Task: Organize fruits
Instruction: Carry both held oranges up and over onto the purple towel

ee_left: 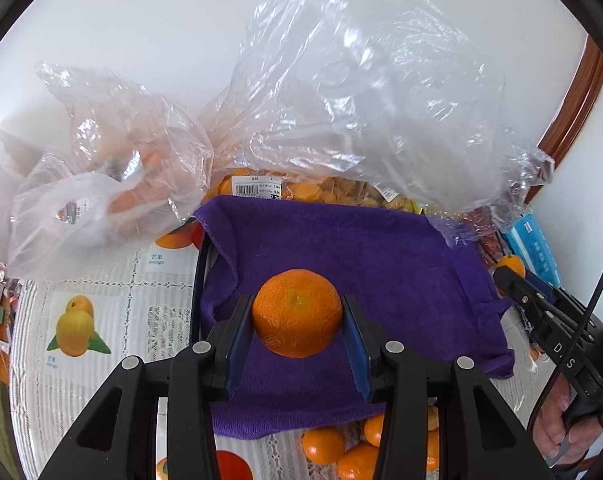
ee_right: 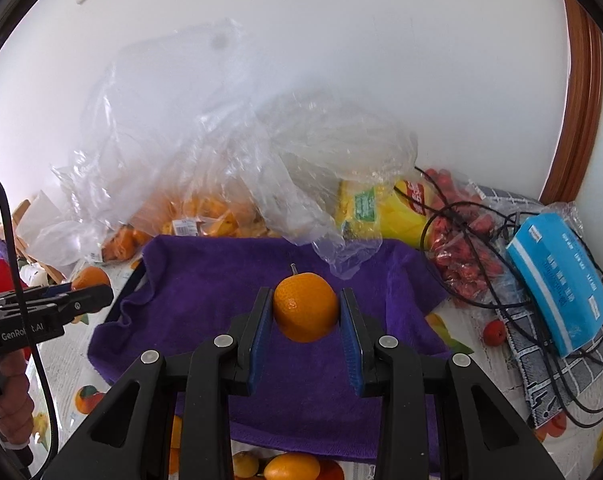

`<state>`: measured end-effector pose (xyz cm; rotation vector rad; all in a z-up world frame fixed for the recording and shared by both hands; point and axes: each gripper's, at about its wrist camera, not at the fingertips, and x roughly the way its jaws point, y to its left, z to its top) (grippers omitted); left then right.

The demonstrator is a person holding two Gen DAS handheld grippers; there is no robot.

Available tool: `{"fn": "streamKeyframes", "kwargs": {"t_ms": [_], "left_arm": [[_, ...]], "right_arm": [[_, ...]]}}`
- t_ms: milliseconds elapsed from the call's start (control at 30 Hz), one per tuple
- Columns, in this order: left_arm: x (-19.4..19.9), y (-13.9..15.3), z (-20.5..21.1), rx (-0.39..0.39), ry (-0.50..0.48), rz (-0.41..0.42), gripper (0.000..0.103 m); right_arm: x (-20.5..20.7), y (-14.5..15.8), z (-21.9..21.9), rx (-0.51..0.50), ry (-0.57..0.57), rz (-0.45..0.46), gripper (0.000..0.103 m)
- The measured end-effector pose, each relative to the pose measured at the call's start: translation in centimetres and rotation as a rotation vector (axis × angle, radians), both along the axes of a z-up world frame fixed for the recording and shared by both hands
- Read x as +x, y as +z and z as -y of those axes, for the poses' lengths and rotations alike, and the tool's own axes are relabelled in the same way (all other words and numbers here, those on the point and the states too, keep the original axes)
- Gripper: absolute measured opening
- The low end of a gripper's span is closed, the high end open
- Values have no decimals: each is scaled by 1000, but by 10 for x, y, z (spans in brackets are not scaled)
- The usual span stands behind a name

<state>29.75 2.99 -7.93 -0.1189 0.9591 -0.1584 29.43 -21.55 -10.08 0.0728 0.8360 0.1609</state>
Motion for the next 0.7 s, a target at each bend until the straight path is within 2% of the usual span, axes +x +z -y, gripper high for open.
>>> {"fn": "streamKeyframes", "kwargs": {"t_ms": [300, 700], "left_arm": [[21, -43, 6, 16, -10, -79, 41], [27, -67, 19, 21, -31, -128, 41]], "right_arm": [[11, -47, 1, -25, 8, -105, 33], [15, -67, 0, -17, 19, -152, 33]]}}
